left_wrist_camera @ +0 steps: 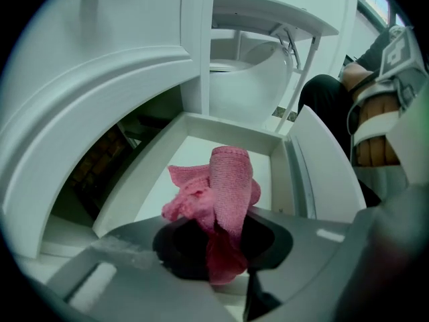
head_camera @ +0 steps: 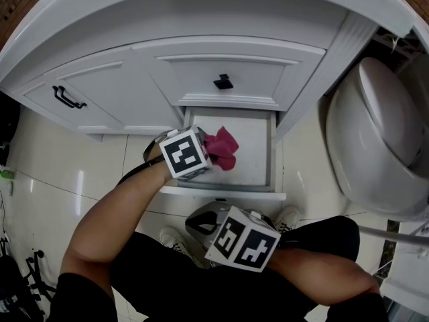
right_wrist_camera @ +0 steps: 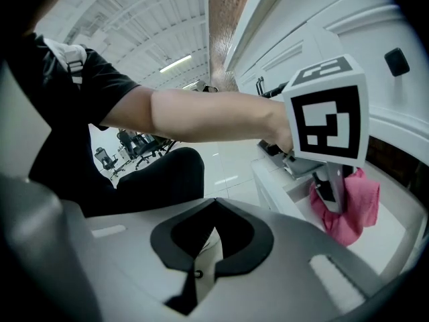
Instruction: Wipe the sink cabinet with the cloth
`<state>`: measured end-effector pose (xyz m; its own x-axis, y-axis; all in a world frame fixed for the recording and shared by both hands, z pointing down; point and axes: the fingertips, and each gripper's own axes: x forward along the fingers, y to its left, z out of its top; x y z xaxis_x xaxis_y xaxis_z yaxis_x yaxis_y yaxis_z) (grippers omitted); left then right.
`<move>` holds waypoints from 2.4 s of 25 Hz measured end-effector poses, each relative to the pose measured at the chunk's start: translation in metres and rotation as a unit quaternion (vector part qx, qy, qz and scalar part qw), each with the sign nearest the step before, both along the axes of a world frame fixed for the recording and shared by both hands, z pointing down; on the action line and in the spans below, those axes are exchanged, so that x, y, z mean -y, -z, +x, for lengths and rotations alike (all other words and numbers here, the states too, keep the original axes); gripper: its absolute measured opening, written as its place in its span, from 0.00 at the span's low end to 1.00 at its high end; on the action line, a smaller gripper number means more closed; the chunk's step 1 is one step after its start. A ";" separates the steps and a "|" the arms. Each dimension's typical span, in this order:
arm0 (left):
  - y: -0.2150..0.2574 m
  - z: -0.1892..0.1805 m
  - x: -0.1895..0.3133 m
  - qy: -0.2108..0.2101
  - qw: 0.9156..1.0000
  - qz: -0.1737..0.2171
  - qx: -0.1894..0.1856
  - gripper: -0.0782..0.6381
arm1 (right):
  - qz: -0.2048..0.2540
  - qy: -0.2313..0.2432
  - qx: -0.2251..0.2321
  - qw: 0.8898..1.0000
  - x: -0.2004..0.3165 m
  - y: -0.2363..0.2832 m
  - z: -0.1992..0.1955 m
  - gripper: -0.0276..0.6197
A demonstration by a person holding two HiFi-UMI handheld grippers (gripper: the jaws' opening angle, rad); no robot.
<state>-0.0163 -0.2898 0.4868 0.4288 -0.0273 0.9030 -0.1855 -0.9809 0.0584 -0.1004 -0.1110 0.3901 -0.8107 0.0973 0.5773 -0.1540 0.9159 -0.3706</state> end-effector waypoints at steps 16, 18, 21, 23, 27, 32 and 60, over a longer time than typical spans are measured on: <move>0.021 0.003 -0.013 0.018 0.999 -0.016 -0.040 0.24 | -0.004 0.004 -0.013 1.000 -0.010 -0.009 -0.006 0.05; 0.027 0.026 -0.020 0.006 0.998 -0.025 -0.064 0.24 | -0.003 0.003 -0.012 1.000 -0.011 -0.008 -0.005 0.05; 0.030 0.057 -0.029 -0.022 0.996 -0.025 -0.081 0.24 | -0.001 0.003 -0.010 1.000 -0.013 -0.006 -0.005 0.05; 0.028 0.070 -0.036 -0.036 0.996 -0.030 -0.081 0.24 | 0.000 0.004 -0.008 1.000 -0.015 -0.005 -0.005 0.05; 0.027 0.092 -0.045 -0.060 0.994 -0.032 -0.088 0.24 | 0.001 0.004 -0.011 1.000 -0.019 -0.006 0.001 0.05; 0.025 0.104 -0.054 -0.085 0.992 -0.030 -0.089 0.24 | 0.004 0.002 -0.006 1.000 -0.018 -0.004 0.002 0.05; 0.021 -0.041 -0.046 -0.039 0.999 -0.033 -0.011 0.24 | -0.006 -0.017 -0.026 1.000 -0.025 -0.014 -0.011 0.05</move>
